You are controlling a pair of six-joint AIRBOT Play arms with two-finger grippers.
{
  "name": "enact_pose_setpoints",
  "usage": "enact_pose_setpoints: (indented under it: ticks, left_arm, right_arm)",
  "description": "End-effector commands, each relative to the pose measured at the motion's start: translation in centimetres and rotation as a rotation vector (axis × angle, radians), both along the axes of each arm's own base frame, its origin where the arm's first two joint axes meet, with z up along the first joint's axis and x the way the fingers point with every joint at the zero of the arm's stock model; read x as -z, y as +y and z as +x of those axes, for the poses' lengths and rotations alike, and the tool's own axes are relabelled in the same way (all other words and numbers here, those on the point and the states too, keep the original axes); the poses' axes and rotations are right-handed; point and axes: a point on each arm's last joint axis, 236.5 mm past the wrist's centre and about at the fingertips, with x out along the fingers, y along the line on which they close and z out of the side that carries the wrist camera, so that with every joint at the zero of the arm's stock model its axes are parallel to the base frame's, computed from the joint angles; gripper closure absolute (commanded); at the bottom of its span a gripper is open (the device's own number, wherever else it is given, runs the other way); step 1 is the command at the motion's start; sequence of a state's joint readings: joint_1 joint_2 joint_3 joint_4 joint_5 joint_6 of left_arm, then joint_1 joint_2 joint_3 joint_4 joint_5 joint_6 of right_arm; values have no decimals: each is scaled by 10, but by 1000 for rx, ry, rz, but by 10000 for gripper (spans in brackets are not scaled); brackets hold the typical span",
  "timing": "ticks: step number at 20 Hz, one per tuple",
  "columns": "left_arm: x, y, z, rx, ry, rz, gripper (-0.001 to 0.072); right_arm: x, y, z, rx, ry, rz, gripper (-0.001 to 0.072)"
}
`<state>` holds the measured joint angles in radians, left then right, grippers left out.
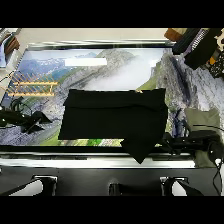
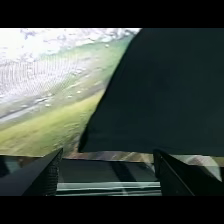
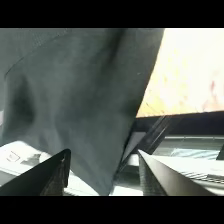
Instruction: Fold the clothes and pants, and hang the long-sleeved shirts on hangers.
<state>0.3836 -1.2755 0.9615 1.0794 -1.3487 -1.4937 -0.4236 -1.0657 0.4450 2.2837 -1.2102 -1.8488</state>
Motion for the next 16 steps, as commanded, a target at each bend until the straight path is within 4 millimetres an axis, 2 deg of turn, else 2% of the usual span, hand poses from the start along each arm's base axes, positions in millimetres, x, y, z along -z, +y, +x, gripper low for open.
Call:
enact_pose_setpoints:
  ticks: [1, 4, 5, 7, 8, 13, 16]
  left_arm:
    - [1, -10, 2, -30, -26, -39, 57]
    - [0, -10, 3, -31, -30, -43, 57]
    - [1, -10, 3, -24, -33, -41, 56]
    - [6, -12, -2, 2, -35, -41, 57]
    - [11, -13, -5, 16, -32, -42, 57]
    - [47, -23, -31, 6, 22, -57, 57]
    - [59, -34, -43, 18, 50, -71, 57]
  right_arm:
    - [17, 17, -1, -11, 12, -15, 210]
    - [32, 25, 4, -8, 32, -61, 236]
    - [35, 25, 6, 2, 36, -67, 311]
    - [35, 21, 9, 8, 25, -78, 627]
    - [34, 22, 9, 5, 24, -75, 679]
    - [13, 30, 6, -10, -2, -46, 680]
    - [-2, 30, 9, 4, -43, -48, 680]
